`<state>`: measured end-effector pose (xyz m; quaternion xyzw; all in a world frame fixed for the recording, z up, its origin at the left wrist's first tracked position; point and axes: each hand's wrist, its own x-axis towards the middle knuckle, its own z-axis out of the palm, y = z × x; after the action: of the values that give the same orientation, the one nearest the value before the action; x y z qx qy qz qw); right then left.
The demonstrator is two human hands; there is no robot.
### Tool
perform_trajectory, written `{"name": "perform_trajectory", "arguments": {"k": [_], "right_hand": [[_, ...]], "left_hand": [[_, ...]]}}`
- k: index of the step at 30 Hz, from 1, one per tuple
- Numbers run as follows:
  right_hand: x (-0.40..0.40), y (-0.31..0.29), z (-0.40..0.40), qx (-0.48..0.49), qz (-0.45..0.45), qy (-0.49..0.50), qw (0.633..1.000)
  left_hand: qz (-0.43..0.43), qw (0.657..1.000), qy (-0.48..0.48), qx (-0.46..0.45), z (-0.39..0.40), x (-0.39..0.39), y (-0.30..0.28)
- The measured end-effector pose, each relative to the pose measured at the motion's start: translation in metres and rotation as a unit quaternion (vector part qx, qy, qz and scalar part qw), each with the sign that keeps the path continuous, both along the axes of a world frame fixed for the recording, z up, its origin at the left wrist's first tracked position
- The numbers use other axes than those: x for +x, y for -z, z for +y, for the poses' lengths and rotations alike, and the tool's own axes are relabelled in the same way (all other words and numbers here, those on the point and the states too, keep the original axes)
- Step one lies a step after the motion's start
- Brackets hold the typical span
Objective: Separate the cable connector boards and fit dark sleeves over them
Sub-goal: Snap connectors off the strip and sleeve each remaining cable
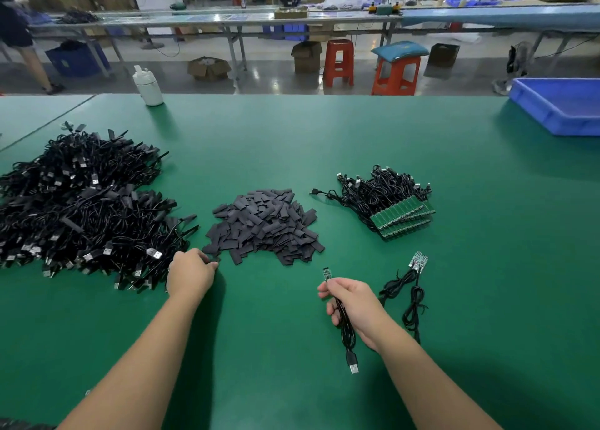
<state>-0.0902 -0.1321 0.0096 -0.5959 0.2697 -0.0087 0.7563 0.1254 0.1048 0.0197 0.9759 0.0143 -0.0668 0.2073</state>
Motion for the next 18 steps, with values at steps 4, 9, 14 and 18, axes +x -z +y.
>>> {"name": "perform_trajectory", "arguments": {"k": [4,9,14,18], "right_hand": [[-0.004,0.002,-0.003,-0.042,0.012,-0.038,0.998],[-0.005,0.006,-0.004,-0.081,0.035,-0.07,0.994],[-0.004,0.006,0.0,-0.077,0.027,-0.067,0.994],[-0.002,0.004,0.004,-0.088,0.028,-0.053,0.994]], "left_hand": [[0.017,0.998,0.008,-0.061,0.003,0.002,-0.004],[0.025,0.978,0.163,-0.126,-0.011,-0.036,-0.011],[-0.001,0.944,0.304,-0.131,-0.041,-0.082,-0.007],[0.004,0.928,0.341,-0.152,-0.063,-0.108,-0.001]]}}
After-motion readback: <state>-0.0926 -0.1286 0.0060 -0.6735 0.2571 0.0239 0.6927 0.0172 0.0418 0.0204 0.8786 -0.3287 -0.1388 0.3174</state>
